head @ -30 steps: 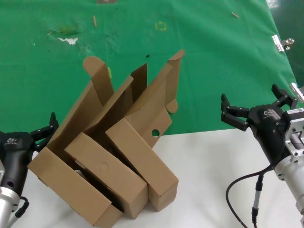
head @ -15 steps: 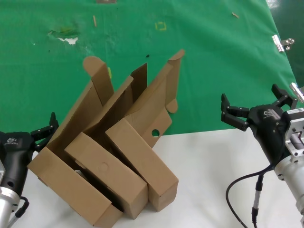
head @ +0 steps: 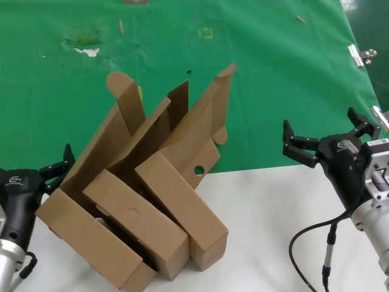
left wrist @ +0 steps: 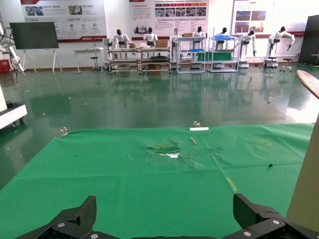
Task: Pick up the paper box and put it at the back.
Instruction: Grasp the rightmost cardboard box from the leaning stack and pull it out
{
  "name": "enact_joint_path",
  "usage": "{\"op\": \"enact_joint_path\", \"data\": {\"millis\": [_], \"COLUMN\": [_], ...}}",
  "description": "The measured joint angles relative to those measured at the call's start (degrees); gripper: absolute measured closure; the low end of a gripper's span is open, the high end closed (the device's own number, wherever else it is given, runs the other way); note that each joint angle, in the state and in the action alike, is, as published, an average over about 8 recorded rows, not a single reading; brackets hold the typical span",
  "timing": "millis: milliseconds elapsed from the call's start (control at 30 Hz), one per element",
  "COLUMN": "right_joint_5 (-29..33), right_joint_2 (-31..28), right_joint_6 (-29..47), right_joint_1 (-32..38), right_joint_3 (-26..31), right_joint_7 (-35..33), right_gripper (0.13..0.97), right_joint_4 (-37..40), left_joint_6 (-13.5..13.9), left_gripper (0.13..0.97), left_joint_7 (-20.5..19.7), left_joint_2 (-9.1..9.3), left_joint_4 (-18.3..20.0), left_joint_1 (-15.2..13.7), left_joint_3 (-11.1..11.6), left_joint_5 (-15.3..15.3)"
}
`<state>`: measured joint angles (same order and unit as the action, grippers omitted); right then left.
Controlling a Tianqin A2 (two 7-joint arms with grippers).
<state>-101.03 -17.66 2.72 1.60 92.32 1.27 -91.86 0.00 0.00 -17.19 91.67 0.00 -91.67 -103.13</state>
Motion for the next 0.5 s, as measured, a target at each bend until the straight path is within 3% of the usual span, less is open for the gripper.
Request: {"op": "enact_joint_path", "data": {"millis": [233,500], "right_joint_5": [-0.73,-9.65], "right_joint_2": [0.82,0.24], "right_joint_6": [2.73,23.71], "right_joint_1": [-0.09,-2.06], "right_joint_3": [-1.91,-12.06], "right_joint_7": [-3.05,-25.03], "right_gripper": [0.129,0.129], "right_joint_4": [-0.22,-1.23], "left_joint_6": [0.00,0.00], "left_gripper": [0.140,0.167], "left_joint_7": [0.00,0.00], "left_joint_2": [0.00,0.00], "left_joint_4": [0.00,0.00], "left_joint_1": [0.00,0.00], "left_joint_3": [0.00,0.00], "left_joint_5": [0.00,0.00]}}
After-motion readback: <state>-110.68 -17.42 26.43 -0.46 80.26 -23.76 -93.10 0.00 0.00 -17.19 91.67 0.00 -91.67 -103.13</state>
